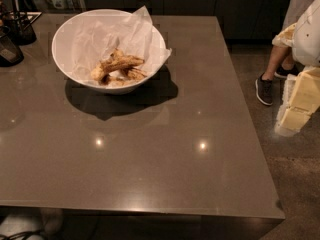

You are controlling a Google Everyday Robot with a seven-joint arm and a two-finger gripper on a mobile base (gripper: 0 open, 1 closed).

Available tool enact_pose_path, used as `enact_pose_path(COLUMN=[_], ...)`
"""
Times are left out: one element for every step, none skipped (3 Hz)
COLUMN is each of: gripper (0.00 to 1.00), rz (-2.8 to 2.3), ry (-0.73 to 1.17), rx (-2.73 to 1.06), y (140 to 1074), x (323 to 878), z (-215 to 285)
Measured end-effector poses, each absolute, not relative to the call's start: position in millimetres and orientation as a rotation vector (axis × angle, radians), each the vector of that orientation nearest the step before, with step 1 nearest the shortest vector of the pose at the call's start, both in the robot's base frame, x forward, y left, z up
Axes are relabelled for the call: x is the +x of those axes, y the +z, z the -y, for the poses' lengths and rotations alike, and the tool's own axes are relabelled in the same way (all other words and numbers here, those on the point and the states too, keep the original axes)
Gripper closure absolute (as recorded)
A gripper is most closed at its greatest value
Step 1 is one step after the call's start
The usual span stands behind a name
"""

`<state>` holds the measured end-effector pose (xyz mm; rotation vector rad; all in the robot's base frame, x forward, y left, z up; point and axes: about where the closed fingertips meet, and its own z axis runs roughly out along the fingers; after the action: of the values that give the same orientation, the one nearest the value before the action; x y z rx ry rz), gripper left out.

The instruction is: Pick banana from white bowl

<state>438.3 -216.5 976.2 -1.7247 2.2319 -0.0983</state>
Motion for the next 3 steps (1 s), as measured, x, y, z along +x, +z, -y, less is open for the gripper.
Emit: enact_pose_path(gripper=[0.0, 0.0, 0.0], rz=[-2.218, -2.205, -2.199], ry=[-0.099, -0.106, -0.13], rx=[-1.777, -1.77, -1.757], y=[981.1, 983.7, 985.1], x=[466.5, 467.5, 472.3], z=[196.5, 194.3, 190.9])
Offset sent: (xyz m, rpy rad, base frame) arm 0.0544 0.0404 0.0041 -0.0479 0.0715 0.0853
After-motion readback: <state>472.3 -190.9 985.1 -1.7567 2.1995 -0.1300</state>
